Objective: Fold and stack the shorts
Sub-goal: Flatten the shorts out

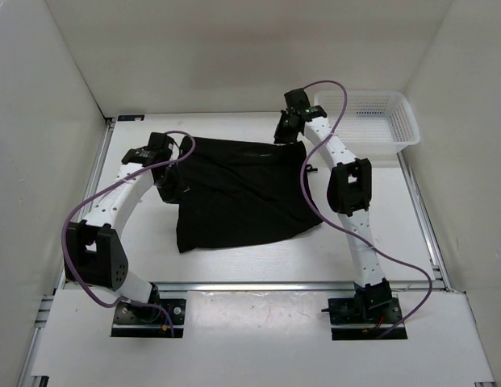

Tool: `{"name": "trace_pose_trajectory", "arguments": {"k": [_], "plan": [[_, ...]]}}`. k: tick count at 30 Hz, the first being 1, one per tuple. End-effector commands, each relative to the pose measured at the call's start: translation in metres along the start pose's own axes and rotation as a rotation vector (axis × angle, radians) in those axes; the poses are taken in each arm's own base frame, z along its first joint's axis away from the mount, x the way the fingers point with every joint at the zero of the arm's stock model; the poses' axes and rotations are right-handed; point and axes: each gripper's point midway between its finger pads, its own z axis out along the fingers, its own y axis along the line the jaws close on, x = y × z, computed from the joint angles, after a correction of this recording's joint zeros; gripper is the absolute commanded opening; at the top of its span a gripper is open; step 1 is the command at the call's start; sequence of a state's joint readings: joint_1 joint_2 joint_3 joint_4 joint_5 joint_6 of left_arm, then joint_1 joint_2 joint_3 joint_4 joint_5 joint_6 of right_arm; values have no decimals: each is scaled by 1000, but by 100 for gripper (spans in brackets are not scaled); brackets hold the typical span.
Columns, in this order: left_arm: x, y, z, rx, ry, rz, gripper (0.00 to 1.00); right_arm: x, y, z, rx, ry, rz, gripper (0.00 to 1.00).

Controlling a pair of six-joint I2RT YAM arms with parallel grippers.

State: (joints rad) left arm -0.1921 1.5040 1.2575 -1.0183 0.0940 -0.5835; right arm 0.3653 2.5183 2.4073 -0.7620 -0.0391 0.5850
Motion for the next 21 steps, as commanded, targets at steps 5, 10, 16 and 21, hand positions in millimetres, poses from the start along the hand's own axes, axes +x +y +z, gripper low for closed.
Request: {"name": "trace_pose_trajectory", "arguments": {"k": [5,10,16,21], "plan": [[-8,-3,-11,22,-26,6,14,-39,29,-28,-23,-162,-86,22],[-8,-6,-5,32,-7,5,15,-2,-8,-44,187,-142,-224,69],[4,-14,3,34,16,19,17,26,-26,-47,242,-85,-205,73],[7,-13,-1,40,7,9,17,24,-24,-31,246,-61,-206,70]]}}
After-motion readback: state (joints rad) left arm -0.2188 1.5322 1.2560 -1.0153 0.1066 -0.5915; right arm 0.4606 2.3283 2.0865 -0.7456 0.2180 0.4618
